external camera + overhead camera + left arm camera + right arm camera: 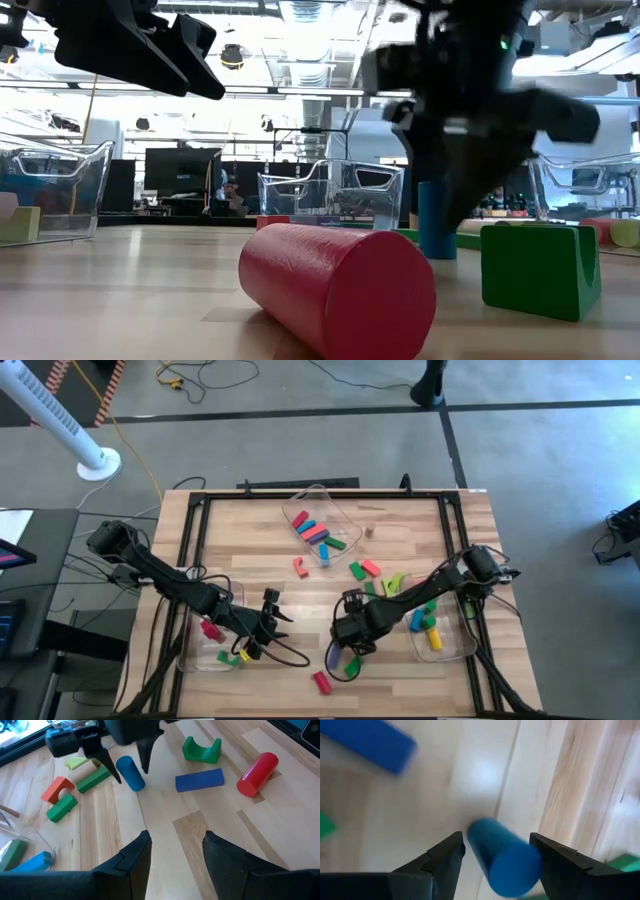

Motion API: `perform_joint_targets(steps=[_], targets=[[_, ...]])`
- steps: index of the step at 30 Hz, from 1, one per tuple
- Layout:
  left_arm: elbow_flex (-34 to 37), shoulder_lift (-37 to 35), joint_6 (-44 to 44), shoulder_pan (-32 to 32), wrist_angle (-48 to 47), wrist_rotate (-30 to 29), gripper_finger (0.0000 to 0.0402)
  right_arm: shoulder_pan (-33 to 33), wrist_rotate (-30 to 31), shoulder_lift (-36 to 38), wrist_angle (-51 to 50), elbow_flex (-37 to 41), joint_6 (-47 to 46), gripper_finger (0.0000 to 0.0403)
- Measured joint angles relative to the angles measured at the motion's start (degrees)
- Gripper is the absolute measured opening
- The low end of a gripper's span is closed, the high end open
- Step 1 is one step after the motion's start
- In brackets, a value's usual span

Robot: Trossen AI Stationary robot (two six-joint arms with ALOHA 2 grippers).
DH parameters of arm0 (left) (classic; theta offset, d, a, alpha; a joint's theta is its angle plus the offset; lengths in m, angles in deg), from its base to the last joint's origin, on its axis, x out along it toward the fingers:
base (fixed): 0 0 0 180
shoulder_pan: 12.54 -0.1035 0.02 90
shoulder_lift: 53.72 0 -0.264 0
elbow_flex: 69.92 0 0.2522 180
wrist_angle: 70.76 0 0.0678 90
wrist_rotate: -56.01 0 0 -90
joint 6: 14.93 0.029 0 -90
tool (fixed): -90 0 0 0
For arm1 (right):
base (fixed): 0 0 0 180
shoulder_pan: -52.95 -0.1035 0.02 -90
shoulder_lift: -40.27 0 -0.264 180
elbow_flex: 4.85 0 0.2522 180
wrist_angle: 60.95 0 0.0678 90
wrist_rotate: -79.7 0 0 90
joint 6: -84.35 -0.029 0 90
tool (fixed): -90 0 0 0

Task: Sort blocks by size
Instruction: Put the blue rectangular block into the top transparent bin

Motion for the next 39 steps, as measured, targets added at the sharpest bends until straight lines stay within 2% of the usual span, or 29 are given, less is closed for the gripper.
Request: perform_joint_targets(steps=[7, 12, 22, 31, 39], targets=[[0.0, 0.0, -0.1, 0.0, -0.1, 0.0, 0.0170, -1.5, 0.2, 0.0, 0.0, -5.5, 2.8, 0.0260], [0.0, 0.0, -0.2, 0.0, -0.6, 0.0, 0.0170, -3.0, 3.4, 0.0, -2.1, -8.9, 4.5, 0.0260], [0.0, 0.0, -0.5, 0.0, -1.1, 0.0, 0.0170, -6.2, 5.6, 0.0, 1.2, -10.9, 11.9, 0.0260], [0.0, 0.0, -0.5, 0.0, -1.0, 0.0, 0.0170, -5.1, -4.2, 0.0, 11.8, -7.6, 12.8, 0.0260], [0.0, 0.0, -0.5, 0.0, -1.1, 0.0, 0.0170, -2.8, -10.1, -4.8, 12.5, -6.5, 12.6, 0.0260]])
